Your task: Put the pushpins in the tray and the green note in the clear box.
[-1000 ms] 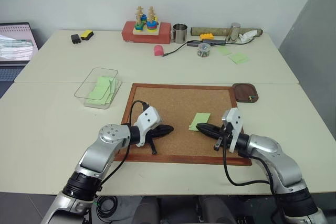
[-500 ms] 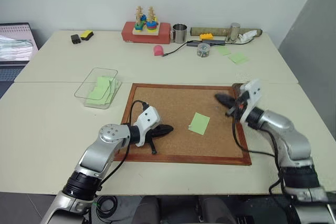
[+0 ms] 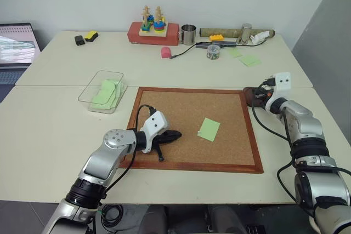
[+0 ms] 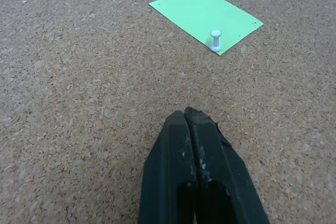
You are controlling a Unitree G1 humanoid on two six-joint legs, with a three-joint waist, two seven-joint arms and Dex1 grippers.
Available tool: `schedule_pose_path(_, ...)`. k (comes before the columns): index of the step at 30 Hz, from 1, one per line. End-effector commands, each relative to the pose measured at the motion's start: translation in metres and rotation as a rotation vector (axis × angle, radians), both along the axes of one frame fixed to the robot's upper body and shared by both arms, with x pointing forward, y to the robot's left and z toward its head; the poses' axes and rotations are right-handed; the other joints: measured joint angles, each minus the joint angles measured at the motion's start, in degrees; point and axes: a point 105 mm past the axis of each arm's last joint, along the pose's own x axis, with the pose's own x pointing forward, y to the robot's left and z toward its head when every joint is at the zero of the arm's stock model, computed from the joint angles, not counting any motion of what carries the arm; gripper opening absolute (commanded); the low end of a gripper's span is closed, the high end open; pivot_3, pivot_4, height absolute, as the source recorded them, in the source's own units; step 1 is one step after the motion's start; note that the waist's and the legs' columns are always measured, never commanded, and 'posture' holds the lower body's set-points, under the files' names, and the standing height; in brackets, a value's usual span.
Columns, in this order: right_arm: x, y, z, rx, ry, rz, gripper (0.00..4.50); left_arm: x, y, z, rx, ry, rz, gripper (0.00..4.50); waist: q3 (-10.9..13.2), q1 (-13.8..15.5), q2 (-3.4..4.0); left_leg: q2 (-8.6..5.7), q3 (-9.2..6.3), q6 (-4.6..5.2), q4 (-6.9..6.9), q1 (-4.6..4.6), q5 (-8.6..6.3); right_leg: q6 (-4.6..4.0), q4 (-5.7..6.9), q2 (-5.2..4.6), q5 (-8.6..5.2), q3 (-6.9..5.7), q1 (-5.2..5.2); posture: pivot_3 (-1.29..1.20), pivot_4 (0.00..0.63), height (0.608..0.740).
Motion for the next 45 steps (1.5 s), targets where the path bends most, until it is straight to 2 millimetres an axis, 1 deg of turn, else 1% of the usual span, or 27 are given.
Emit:
schedule_pose_path(1,0.004,-0.010,0.020,-0.001,-0.065,-0.012,1.34,-0.005,0.005,-0.014,0.033,0.049,0.017,0.00,0.0,-0.1,0.00,0.00,-0.01,0.00,0.00,0.00,0.00,0.00,0.00,0.00,0.00,0.00,0.00,0.00,0.150,0.740)
schedule_pose_path(6,0.002,-0.008,0.020,-0.001,-0.073,0.006,2.36,-0.005,0.005,-0.014,0.033,0.048,0.017,0.00,0.0,-0.3,0.00,0.00,-0.01,0.00,0.00,0.01,0.00,0.00,0.01,0.00,0.00,0.00,0.00,0.00,0.150,0.740)
schedule_pose_path(7,0.001,-0.008,0.021,-0.003,-0.076,0.009,2.65,-0.005,0.005,-0.014,0.033,0.047,0.016,0.00,0.0,-0.3,0.00,0.00,-0.01,0.00,0.00,0.01,0.00,0.00,0.01,0.00,0.00,0.00,0.00,0.00,0.150,0.740)
schedule_pose_path(8,0.001,-0.008,0.021,-0.005,-0.078,0.011,2.76,-0.006,0.005,-0.014,0.033,0.047,0.015,0.00,0.0,-0.3,0.00,0.00,-0.01,0.00,0.00,0.01,0.00,0.00,0.01,0.00,0.00,0.00,0.00,0.00,0.150,0.740)
schedule_pose_path(10,0.000,-0.009,0.029,0.000,-0.114,0.015,3.22,-0.006,0.004,-0.014,0.032,0.048,0.013,0.00,0.0,-0.3,0.00,0.00,0.00,0.00,0.00,0.01,0.00,0.00,0.01,0.00,0.00,0.00,0.00,0.00,0.150,0.740)
schedule_pose_path(11,-0.001,-0.008,0.033,0.001,-0.131,0.021,3.35,-0.006,0.004,-0.014,0.032,0.049,0.012,0.00,0.0,-0.3,0.00,0.00,-0.01,0.00,0.00,0.01,0.00,0.00,0.02,0.00,0.00,0.00,0.00,0.00,0.150,0.740)
schedule_pose_path(13,-0.009,0.008,0.041,0.010,-0.161,0.122,3.77,-0.006,0.004,-0.014,0.032,0.049,0.010,0.00,0.0,-0.3,0.01,0.00,-0.01,0.00,0.00,0.00,0.00,0.00,0.01,0.00,0.00,0.00,0.00,0.00,0.150,0.740)
schedule_pose_path(14,-0.013,0.015,0.042,0.012,-0.166,0.162,3.77,-0.007,0.004,-0.014,0.032,0.050,0.010,0.00,0.0,-0.3,0.01,0.00,-0.01,0.00,0.00,0.00,0.00,0.00,0.02,0.00,0.00,0.00,0.00,0.00,0.150,0.740)
schedule_pose_path(16,-0.027,0.038,0.043,0.000,-0.179,0.297,3.77,-0.007,0.004,-0.015,0.032,0.051,0.006,0.00,0.0,-0.3,0.01,0.01,-0.04,0.00,-0.01,0.00,0.00,0.01,0.01,0.00,-0.01,-0.02,0.00,0.00,0.150,0.740)
schedule_pose_path(17,-0.033,0.045,0.044,-0.003,-0.181,0.338,3.77,-0.008,0.003,-0.015,0.033,0.052,0.005,0.00,0.0,-0.3,0.02,0.01,-0.06,0.00,-0.01,0.00,0.00,0.01,0.01,0.01,-0.01,-0.04,0.01,0.00,0.150,0.740)
schedule_pose_path(18,-0.045,0.061,0.043,-0.014,-0.189,0.427,3.77,-0.008,0.003,-0.014,0.032,0.052,0.004,0.00,0.0,-0.3,0.02,0.01,-0.07,0.00,-0.01,0.00,0.00,0.02,0.01,0.01,-0.01,-0.04,0.01,0.00,0.150,0.740)
schedule_pose_path(20,-0.060,0.079,0.042,-0.029,-0.194,0.524,3.77,-0.009,0.003,-0.014,0.032,0.052,0.003,0.00,0.0,-0.2,0.02,0.01,-0.09,0.00,-0.01,-0.01,0.00,0.02,0.02,0.01,-0.01,-0.06,0.01,0.00,0.150,0.740)
schedule_pose_path(21,-0.068,0.088,0.039,-0.037,-0.189,0.571,3.77,-0.009,0.003,-0.014,0.032,0.052,0.002,0.00,0.0,-0.3,0.02,0.02,-0.09,0.00,0.00,0.00,0.00,0.14,0.02,0.01,-0.08,-0.05,0.01,0.00,0.150,0.740)
schedule_pose_path(22,-0.073,0.092,0.038,-0.041,-0.184,0.593,3.77,-0.009,0.003,-0.014,0.032,0.053,0.002,0.00,0.0,-0.2,0.02,0.01,-0.08,0.00,0.00,-0.01,0.00,0.26,0.02,0.01,-0.15,-0.05,0.01,0.00,0.150,0.740)
schedule_pose_path(24,-0.091,0.112,0.027,-0.078,-0.165,0.697,3.77,-0.009,0.003,-0.014,0.033,0.052,0.000,0.00,0.0,-0.2,0.02,0.02,-0.09,0.00,0.00,-0.01,0.00,0.27,0.02,0.01,-0.16,-0.06,0.01,0.00,0.150,0.740)
schedule_pose_path(26,-0.106,0.128,0.018,-0.077,-0.148,0.770,3.77,-0.008,0.002,-0.014,0.034,0.051,-0.003,0.00,0.0,-0.2,0.02,0.01,-0.10,0.00,-0.01,-0.01,0.00,0.29,0.00,0.01,-0.17,-0.08,0.01,0.00,0.150,0.740)
schedule_pose_path(29,-0.115,0.140,0.011,-0.065,-0.135,0.811,3.77,-0.008,0.001,-0.013,0.034,0.050,-0.004,0.00,0.0,-0.2,0.02,0.02,-0.10,0.00,0.00,-0.01,0.00,0.29,0.00,0.01,-0.18,-0.07,0.01,0.00,0.150,0.740)
schedule_pose_path(32,-0.122,0.156,-0.006,-0.084,-0.111,0.842,3.77,-0.008,0.001,-0.012,0.033,0.051,-0.005,0.00,0.0,-0.2,0.02,0.01,-0.09,0.00,0.02,0.00,0.00,0.30,0.00,0.01,-0.18,-0.07,0.01,0.00,0.150,0.740)
schedule_pose_path(37,-0.121,0.165,-0.014,-0.073,-0.100,0.845,3.77,-0.008,0.002,-0.012,0.035,0.052,-0.001,0.00,0.0,-0.1,0.02,0.02,-0.10,0.00,0.01,-0.02,0.00,0.29,-0.01,0.01,-0.18,-0.08,0.00,0.00,0.150,0.740)
schedule_pose_path(42,-0.121,0.179,-0.021,-0.056,-0.088,0.869,3.77,-0.008,0.002,-0.012,0.033,0.053,0.003,0.00,0.0,-0.2,0.01,0.02,-0.11,0.00,0.01,0.00,0.00,0.29,0.01,0.02,-0.18,-0.09,0.00,0.00,0.150,0.740)
schedule_pose_path(45,-0.123,0.183,-0.024,-0.050,-0.082,0.888,3.35,-0.008,0.002,-0.011,0.033,0.052,0.006,0.00,0.0,-0.2,0.01,0.02,-0.12,0.00,0.01,-0.01,0.00,0.29,0.01,0.02,-0.18,-0.09,0.00,0.00,0.150,0.740)
